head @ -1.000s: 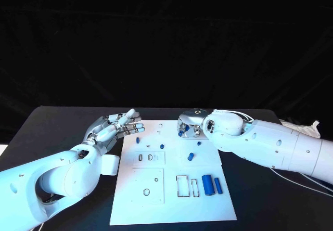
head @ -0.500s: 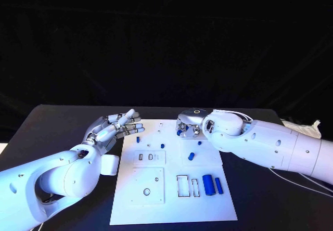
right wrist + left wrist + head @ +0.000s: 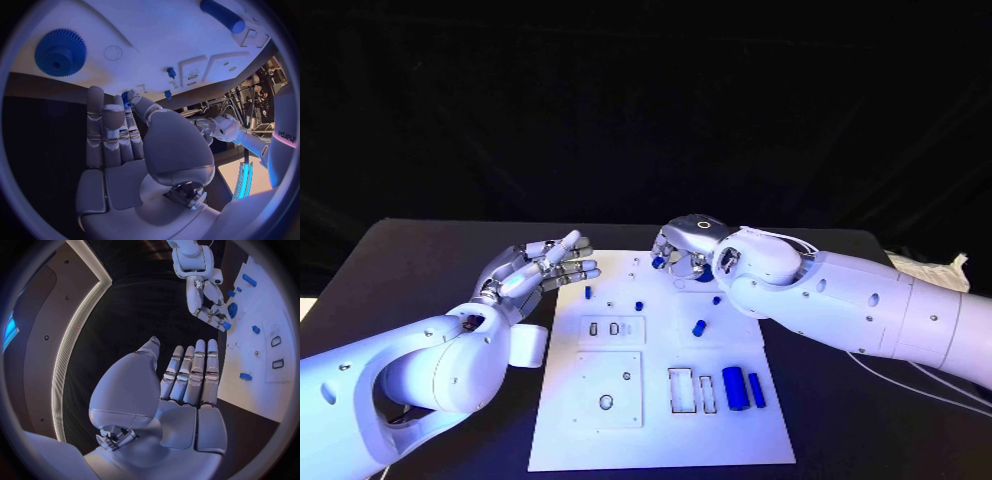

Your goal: Assemble the parts on the task board

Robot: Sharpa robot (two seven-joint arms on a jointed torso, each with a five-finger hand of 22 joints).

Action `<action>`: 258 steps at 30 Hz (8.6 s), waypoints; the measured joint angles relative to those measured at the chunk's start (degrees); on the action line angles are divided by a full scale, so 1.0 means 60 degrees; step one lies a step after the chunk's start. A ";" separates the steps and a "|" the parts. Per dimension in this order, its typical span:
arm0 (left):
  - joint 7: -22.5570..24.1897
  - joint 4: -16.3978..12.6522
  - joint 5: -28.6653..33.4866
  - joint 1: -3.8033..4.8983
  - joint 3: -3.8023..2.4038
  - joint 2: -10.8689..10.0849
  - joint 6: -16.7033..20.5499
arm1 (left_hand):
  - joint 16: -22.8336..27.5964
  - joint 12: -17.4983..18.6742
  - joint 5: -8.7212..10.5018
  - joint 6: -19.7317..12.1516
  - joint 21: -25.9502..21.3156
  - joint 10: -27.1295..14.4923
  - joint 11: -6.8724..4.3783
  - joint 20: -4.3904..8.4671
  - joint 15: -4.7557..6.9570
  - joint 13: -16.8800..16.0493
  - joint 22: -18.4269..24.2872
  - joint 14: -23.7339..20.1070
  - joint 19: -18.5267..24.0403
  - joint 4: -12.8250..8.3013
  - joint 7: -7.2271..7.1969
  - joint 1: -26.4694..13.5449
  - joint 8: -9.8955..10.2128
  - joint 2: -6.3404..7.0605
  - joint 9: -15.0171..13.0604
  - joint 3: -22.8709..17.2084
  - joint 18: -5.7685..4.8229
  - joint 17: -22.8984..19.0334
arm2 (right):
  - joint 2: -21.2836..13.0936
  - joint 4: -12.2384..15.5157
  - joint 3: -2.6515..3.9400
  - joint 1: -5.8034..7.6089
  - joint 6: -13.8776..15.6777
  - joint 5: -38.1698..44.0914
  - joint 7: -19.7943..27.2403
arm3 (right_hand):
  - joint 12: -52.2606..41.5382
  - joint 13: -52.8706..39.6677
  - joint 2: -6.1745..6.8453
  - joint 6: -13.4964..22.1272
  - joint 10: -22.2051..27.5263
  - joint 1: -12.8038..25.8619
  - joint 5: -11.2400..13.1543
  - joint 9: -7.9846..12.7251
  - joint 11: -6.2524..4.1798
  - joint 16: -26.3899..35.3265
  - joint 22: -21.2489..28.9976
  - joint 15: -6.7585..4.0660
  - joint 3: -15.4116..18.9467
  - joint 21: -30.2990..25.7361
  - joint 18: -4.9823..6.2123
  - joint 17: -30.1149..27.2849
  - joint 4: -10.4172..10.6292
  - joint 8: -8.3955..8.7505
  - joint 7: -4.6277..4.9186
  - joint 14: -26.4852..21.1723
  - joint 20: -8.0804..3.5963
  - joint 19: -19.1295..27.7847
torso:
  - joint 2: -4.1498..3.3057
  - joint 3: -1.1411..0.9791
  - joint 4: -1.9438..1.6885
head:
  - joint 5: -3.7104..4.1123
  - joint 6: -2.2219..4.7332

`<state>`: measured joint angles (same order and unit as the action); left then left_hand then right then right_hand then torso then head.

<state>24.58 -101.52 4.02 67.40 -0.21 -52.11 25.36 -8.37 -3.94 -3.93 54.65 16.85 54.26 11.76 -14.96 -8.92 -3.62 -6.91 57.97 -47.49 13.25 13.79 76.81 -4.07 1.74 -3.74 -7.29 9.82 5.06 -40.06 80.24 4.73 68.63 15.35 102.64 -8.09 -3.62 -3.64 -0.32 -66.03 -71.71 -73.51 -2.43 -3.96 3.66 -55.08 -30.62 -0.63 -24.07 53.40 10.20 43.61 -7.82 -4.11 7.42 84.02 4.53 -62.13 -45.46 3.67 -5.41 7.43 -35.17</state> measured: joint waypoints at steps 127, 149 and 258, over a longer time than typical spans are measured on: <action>-0.0199 0.0111 -0.0007 0.0052 0.0004 -0.0033 -0.0090 | 0.0101 -0.0001 0.0000 -0.0035 -0.0072 -0.0034 0.0034 -0.0033 -0.0066 -0.0003 0.0059 -0.0066 0.0033 -0.0118 0.0032 0.0037 0.0034 -0.0037 -0.0002 -0.0012 -0.0001 -0.0030 | -0.1107 -0.0069 0.0233 -0.0328 -0.0081 -0.2522 -0.1476 | -1.0432 -1.0745 0.1384 0.1538 -0.1463 -0.0422 -0.1907 -0.0014 -0.0182 -0.4922 -0.4852 -0.0235 0.2653 0.3418 -0.0632 0.5221 0.2912 -0.0198 0.0035 -0.0001 -0.0016 -0.2027 | -0.0075 -0.0118 0.0263 | -0.0028 0.0250; -0.0252 0.0115 -0.0021 0.0052 0.0004 -0.0019 -0.0141 | 0.0101 -0.0001 0.0000 -0.0035 -0.0072 -0.0034 0.0034 -0.0033 -0.0066 -0.0003 0.0068 -0.0065 0.0033 -0.0117 0.0032 0.0037 0.0033 -0.0037 -0.0002 -0.0013 -0.0001 -0.0029 | -0.0950 -0.0142 0.0286 -0.0321 -0.0389 -0.2032 -0.1596 | -1.0585 -1.1110 0.0960 0.1002 -0.1547 -0.1004 -0.1162 -0.0074 -0.0268 -0.5080 -0.5122 -0.0235 0.2160 0.3605 -0.0621 0.5218 0.2608 -0.0460 -0.0076 -0.0001 -0.0103 -0.2113 | -0.0070 -0.0118 0.0269 | -0.0037 0.0163; -0.0344 0.0365 -0.0074 0.0050 0.0005 0.0095 -0.0236 | 0.0147 -0.0002 0.0000 -0.0034 -0.0111 -0.0034 0.0034 -0.0068 -0.0066 -0.0003 0.0085 -0.0066 0.0068 -0.0117 0.0032 0.0037 0.0033 -0.0037 -0.0002 -0.0013 -0.0001 -0.0032 | -0.0066 0.0957 0.0174 -0.0485 0.1358 -0.2542 -0.0586 | -0.9997 -1.1083 0.1025 0.2101 -0.1403 -0.0684 -0.1350 0.0014 -0.0036 -0.5339 -0.5712 0.0021 0.2545 0.3935 -0.0748 0.5217 0.3590 0.0063 0.0197 -0.0017 0.0168 -0.2318 | 0.0065 -0.0195 0.0506 | -0.0514 0.0300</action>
<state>22.52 -99.33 3.57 67.70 -0.18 -51.54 23.94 -7.49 -3.95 -3.93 54.44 16.18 54.06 11.96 -15.36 -9.31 -3.64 -6.40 57.58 -47.09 12.55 13.99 77.04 -3.88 1.51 -3.75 -7.36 9.81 4.86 -40.45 85.99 5.78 65.72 23.50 87.39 -11.61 -63.61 -70.14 5.83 -53.43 -80.13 -77.62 -10.53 -3.87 3.45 -87.11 -64.89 -0.51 -8.79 77.01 5.71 74.91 13.72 -3.73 8.60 83.92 5.54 -76.04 -45.07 2.50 -2.37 4.35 -33.37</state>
